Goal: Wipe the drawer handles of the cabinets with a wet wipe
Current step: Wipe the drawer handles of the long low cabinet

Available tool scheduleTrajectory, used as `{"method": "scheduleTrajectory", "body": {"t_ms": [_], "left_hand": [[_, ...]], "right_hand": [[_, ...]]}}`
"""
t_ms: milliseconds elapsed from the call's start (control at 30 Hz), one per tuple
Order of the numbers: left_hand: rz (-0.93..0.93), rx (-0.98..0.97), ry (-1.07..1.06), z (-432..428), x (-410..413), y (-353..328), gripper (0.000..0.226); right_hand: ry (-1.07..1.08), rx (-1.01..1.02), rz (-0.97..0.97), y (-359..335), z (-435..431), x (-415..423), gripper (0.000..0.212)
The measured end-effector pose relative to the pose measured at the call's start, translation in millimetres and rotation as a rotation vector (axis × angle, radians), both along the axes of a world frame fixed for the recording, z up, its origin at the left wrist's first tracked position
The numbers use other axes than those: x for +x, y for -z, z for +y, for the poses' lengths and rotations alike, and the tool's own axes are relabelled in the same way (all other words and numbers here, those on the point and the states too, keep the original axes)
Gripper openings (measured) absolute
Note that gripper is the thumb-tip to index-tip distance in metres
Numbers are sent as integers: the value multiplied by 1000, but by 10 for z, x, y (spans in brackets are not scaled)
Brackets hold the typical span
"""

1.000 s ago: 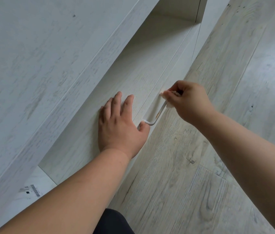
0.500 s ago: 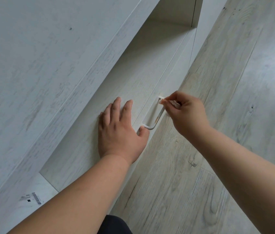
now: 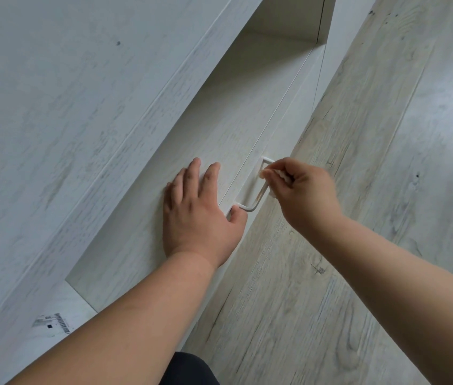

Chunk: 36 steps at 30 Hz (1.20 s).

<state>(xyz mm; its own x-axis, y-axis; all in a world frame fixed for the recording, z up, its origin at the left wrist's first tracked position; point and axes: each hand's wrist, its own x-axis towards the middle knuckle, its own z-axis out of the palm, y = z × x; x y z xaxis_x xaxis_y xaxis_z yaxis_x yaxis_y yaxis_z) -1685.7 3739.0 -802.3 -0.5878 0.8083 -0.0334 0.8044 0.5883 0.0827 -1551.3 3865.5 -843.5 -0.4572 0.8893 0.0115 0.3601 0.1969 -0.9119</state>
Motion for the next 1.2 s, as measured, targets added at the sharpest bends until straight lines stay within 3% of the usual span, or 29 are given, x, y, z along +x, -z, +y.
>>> {"method": "scheduleTrajectory", "body": {"t_ms": [267, 433, 567, 767, 867, 1067, 1200], "left_hand": [[-9, 0, -8, 7, 11, -21, 81], [-13, 13, -13, 4, 11, -22, 81], [-15, 18, -13, 6, 15, -23, 80], [-17, 18, -11, 5, 15, -29, 81], [-25, 15, -17, 9, 22, -35, 81], [-27, 4, -14, 1, 20, -39, 79], [-27, 15, -18, 15, 18, -31, 80]], "right_hand": [[-87, 83, -82, -122, 237, 47, 11], [-1, 45, -40, 46, -84, 50, 11], [172, -110, 11, -32, 54, -24, 16], [114, -163, -50, 57, -248, 10, 18], [202, -149, -10, -32, -91, 5, 24], [63, -123, -67, 18, -196, 53, 19], [92, -136, 71, -65, 3, 47, 14]]}}
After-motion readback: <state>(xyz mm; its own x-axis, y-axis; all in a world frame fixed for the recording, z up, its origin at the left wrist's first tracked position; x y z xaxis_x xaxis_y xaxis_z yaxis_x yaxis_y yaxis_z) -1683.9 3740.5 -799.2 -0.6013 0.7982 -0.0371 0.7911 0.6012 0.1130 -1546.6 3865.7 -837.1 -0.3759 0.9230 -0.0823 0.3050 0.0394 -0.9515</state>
